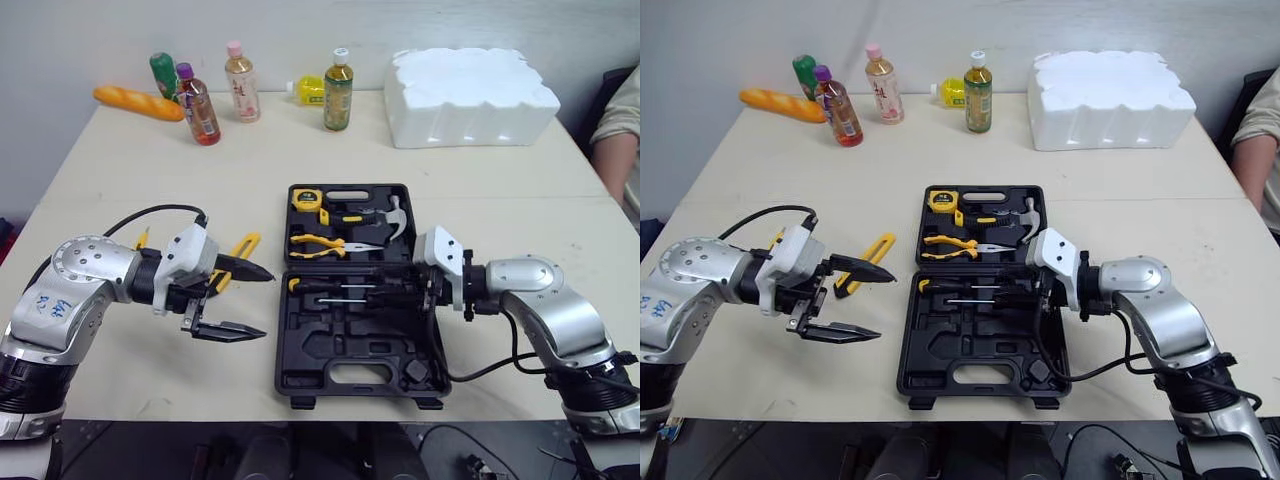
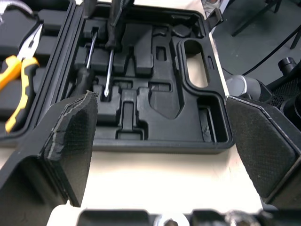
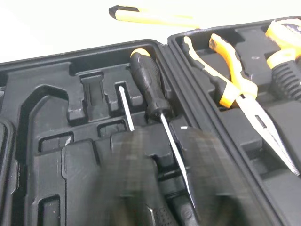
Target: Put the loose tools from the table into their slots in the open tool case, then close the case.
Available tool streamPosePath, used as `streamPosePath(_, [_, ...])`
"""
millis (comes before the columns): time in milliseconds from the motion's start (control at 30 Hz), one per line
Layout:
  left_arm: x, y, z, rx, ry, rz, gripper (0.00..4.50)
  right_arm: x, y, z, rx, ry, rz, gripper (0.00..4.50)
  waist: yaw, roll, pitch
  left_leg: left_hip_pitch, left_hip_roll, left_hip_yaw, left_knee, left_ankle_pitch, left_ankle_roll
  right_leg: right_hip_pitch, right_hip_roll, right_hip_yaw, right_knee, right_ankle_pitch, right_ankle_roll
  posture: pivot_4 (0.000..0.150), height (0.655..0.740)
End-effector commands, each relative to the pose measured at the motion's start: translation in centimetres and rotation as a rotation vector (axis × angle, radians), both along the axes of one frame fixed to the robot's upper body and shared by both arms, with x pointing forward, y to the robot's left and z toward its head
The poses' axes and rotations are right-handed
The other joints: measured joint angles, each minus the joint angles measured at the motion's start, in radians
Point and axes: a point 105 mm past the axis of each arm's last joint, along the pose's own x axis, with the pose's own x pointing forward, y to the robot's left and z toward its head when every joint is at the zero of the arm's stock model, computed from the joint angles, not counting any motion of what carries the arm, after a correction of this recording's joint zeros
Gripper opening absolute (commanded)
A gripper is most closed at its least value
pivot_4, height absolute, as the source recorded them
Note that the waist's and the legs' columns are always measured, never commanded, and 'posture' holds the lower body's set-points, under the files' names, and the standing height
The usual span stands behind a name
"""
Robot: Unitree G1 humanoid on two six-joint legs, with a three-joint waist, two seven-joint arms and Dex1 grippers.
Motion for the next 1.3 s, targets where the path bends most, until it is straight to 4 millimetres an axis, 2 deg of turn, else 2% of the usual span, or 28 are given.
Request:
streamPosePath(33, [-0.1, 0.0, 0.6, 0.008, -0.037, -0.014, 4.50, -0.4, 0.3, -1.0, -0.022, 0.029, 0.002, 0.11, 0.000, 0.000, 0.000, 0.000, 0.000, 0.000, 0.000, 0.000, 0.000, 0.000, 0.000, 0.000, 0.000, 0.000, 0.000, 0.150, 0.7383])
streamPosePath(100, [-0.1, 0.0, 0.6, 0.008, -0.039, -0.011, 4.50, -0.6, 0.1, -2.7, -0.076, 0.088, -0.016, 0.11, -0.001, 0.000, 0.000, 0.000, 0.000, 0.000, 0.000, 0.000, 0.000, -0.001, 0.000, 0.000, 0.000, 0.000, 0.000, 0.150, 0.7383])
streamPosePath(200, [-0.1, 0.1, 0.6, 0.010, -0.040, -0.011, 4.50, -1.1, 0.3, -3.7, -0.116, 0.119, -0.008, 0.11, -0.004, 0.000, 0.000, 0.001, 0.001, 0.002, 0.000, 0.000, 0.000, -0.002, 0.000, 0.002, 0.001, 0.000, -0.001, 0.150, 0.7383])
streamPosePath(333, [-0.2, 0.2, 0.5, 0.014, -0.031, -0.007, 4.50, -0.9, -0.1, -6.5, -0.236, 0.175, -0.083, 0.11, -0.004, -0.003, -0.002, 0.002, 0.001, 0.002, 0.000, 0.000, 0.000, -0.002, 0.001, 0.002, 0.003, -0.001, -0.001, 0.150, 0.7383])
streamPosePath(400, [-0.1, 0.1, 0.5, 0.015, -0.033, -0.009, 4.50, -1.3, 0.0, -8.1, -0.270, 0.222, -0.100, 0.11, -0.004, -0.008, -0.005, 0.005, 0.001, 0.003, 0.000, 0.000, 0.000, 0.000, 0.001, 0.003, 0.003, -0.001, -0.001, 0.150, 0.7383])
streamPosePath(467, [0.0, -0.1, 0.5, 0.011, -0.033, -0.009, 4.50, -1.6, 0.4, -8.5, -0.250, 0.254, -0.101, 0.11, -0.005, -0.013, -0.008, 0.010, 0.003, 0.002, -0.001, -0.001, 0.002, 0.006, 0.000, 0.003, 0.003, -0.001, -0.003, 0.150, 0.7383])
streamPosePath(533, [-0.1, 0.0, 0.4, 0.011, -0.030, -0.010, 4.50, -1.6, 0.6, -8.1, -0.226, 0.244, -0.102, 0.11, -0.004, -0.016, -0.010, 0.016, 0.006, -0.002, -0.003, -0.003, 0.002, 0.014, 0.000, 0.003, -0.001, 0.000, -0.007, 0.150, 0.7383])
streamPosePath(633, [-0.2, 0.0, 0.3, 0.012, -0.026, -0.010, 4.50, -1.4, 0.5, -7.6, -0.199, 0.235, -0.127, 0.11, -0.004, -0.017, -0.010, 0.018, 0.007, -0.003, -0.004, -0.004, 0.001, 0.016, 0.000, 0.006, -0.002, 0.000, -0.008, 0.150, 0.7383])
streamPosePath(867, [-0.2, 0.1, 0.0, 0.000, -0.025, 0.007, 4.50, -0.1, 0.6, -4.1, -0.074, 0.077, -0.157, 0.11, -0.004, -0.015, -0.009, 0.018, 0.008, -0.003, -0.005, -0.003, -0.001, 0.014, 0.000, 0.006, -0.001, -0.001, -0.009, 0.150, 0.7383])
streamPosePath(933, [0.2, 0.3, -0.1, -0.006, -0.037, 0.041, 4.50, 0.2, 0.5, -2.4, -0.039, 0.012, -0.165, 0.11, -0.003, -0.015, -0.009, 0.018, 0.008, -0.003, -0.005, -0.003, -0.001, 0.014, 0.000, 0.006, -0.001, -0.001, -0.009, 0.150, 0.7383])
streamPosePath(1033, [0.2, 0.7, -0.1, -0.030, -0.023, 0.079, 4.50, -0.8, 0.4, 1.8, 0.103, -0.042, -0.156, 0.11, -0.002, -0.012, -0.007, 0.014, 0.007, -0.003, -0.004, -0.003, -0.001, 0.011, 0.000, 0.006, 0.000, 0.000, -0.009, 0.150, 0.7383])
streamPosePath(1067, [0.0, 1.1, -0.1, -0.042, 0.001, 0.101, 4.50, -1.5, -0.3, 3.1, 0.147, -0.043, -0.160, 0.36, -0.001, -0.011, -0.007, 0.010, 0.007, -0.003, -0.004, -0.003, -0.001, 0.008, 0.000, 0.006, 0.000, 0.000, -0.009, 0.150, 0.7383])
streamPosePath(1167, [-0.1, 2.9, 0.2, -0.099, 0.055, 0.209, 4.50, -3.4, -3.4, 5.1, 0.191, -0.037, -0.213, 1.35, 0.001, -0.011, -0.007, 0.001, 0.007, -0.004, -0.004, 0.000, -0.006, -0.003, 0.000, 0.006, 0.002, 0.000, -0.009, 0.150, 0.7383])
streamPosePath(1233, [-0.1, 4.0, 0.4, -0.135, 0.080, 0.274, 4.50, -4.3, -5.2, 5.7, 0.196, -0.031, -0.259, 2.37, 0.004, -0.011, -0.007, -0.001, 0.008, -0.004, -0.006, 0.000, -0.006, -0.004, 0.001, 0.005, 0.002, 0.000, -0.009, 0.150, 0.7383])
streamPosePath(1300, [-0.1, 5.8, 0.3, -0.167, 0.103, 0.373, 4.50, -5.2, -8.4, 5.8, 0.178, -0.018, -0.359, 3.31, 0.005, -0.011, -0.006, -0.001, 0.008, -0.003, -0.006, 0.000, -0.005, -0.003, 0.000, 0.004, 0.001, 0.000, -0.009, 0.150, 0.7383])
